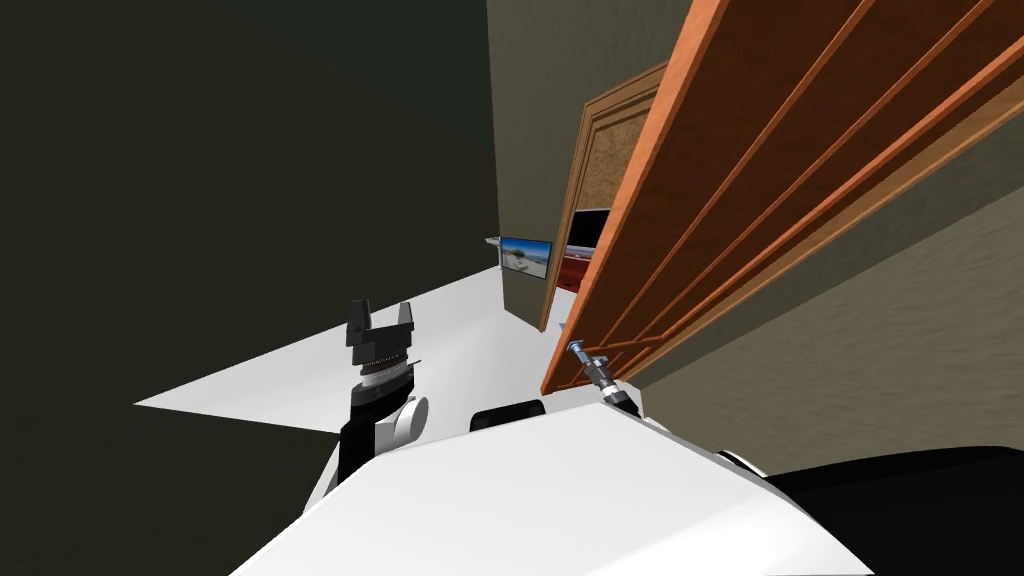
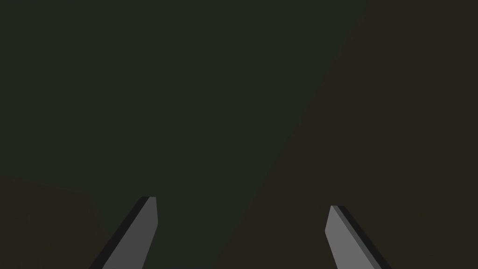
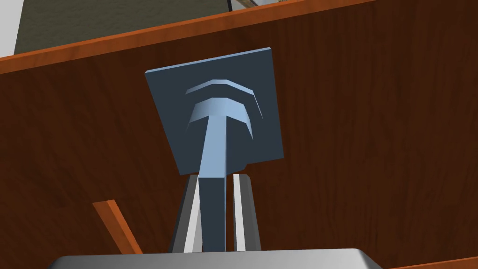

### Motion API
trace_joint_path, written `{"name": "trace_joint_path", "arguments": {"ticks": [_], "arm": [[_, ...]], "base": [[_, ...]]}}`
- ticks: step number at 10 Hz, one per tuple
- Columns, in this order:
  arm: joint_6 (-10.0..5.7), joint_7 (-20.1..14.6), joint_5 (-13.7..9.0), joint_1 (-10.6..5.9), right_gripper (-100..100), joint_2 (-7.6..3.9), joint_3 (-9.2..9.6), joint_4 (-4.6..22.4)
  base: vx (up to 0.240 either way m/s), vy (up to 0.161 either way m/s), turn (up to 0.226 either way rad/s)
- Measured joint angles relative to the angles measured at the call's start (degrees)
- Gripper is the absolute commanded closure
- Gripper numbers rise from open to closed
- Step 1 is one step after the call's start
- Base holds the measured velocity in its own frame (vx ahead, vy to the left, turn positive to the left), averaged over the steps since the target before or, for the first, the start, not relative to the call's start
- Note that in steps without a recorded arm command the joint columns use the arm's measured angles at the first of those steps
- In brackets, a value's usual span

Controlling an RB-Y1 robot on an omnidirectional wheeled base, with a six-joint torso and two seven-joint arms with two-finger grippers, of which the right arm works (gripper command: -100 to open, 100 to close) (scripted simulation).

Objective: Pull the door open

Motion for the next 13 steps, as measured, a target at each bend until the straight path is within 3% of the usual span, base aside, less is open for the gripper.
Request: {"name": "trace_joint_path", "arguments": {"ticks": [1, 4, 5, 6, 12, 13], "arm": [[-0.33, -0.5, 0.2, 1.23, 100, -0.42, 0.28, -1.3], [-1.52, -0.8, 0.5, 1.27, 100, -0.33, 0.7, 0.2], [-1.87, -0.7, 0.7, 1.47, 100, -0.69, 1.54, -0.4], [-1.76, -0.8, 0.9, 2.39, 100, -1.32, 2.65, -2.6], [-5.52, -0.8, 2.2, 2.52, 100, -3.03, 7.49, -2.3], [-6.75, -1.0, 2.5, 1.5, 100, -3.24, 8.44, -0.6]], "base": [[-0.121, -0.05, 0.036], [-0.046, -0.003, -0.054], [-0.105, 0.007, -0.3], [-0.082, 0.012, -0.098], [-0.055, -0.023, -0.125], [-0.021, -0.024, -0.04]]}}
